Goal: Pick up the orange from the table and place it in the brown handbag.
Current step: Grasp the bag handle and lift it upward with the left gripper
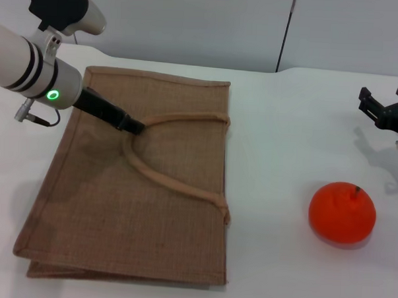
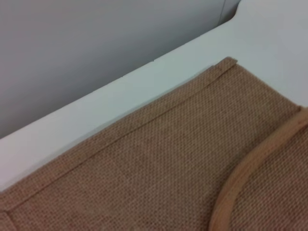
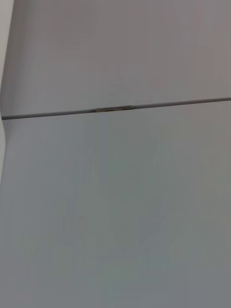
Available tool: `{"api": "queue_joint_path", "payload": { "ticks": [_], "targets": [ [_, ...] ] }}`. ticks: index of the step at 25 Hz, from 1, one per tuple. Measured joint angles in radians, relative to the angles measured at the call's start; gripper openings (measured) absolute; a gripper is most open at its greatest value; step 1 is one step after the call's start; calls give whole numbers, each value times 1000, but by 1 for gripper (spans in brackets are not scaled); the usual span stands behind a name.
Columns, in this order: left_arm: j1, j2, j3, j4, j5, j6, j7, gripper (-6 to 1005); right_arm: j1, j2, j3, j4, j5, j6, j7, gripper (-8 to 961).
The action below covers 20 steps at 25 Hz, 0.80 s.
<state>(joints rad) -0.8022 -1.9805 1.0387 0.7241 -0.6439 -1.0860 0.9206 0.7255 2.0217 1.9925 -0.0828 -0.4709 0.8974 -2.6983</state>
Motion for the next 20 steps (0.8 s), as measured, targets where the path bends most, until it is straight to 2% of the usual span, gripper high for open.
{"api": "queue_joint_path", "payload": {
  "ticks": [6, 16, 20],
  "targets": [
    [-9, 0, 5, -3, 25, -1, 16, 585, 1, 0, 0, 0, 0, 0, 0, 826],
    [-33, -24, 4, -49, 50, 48, 46, 586, 2, 0, -1, 0, 0, 0, 0, 826],
    [-29, -25, 4, -51, 54, 59, 46, 586, 2, 0, -1, 0, 0, 0, 0, 826]
  ]
}}
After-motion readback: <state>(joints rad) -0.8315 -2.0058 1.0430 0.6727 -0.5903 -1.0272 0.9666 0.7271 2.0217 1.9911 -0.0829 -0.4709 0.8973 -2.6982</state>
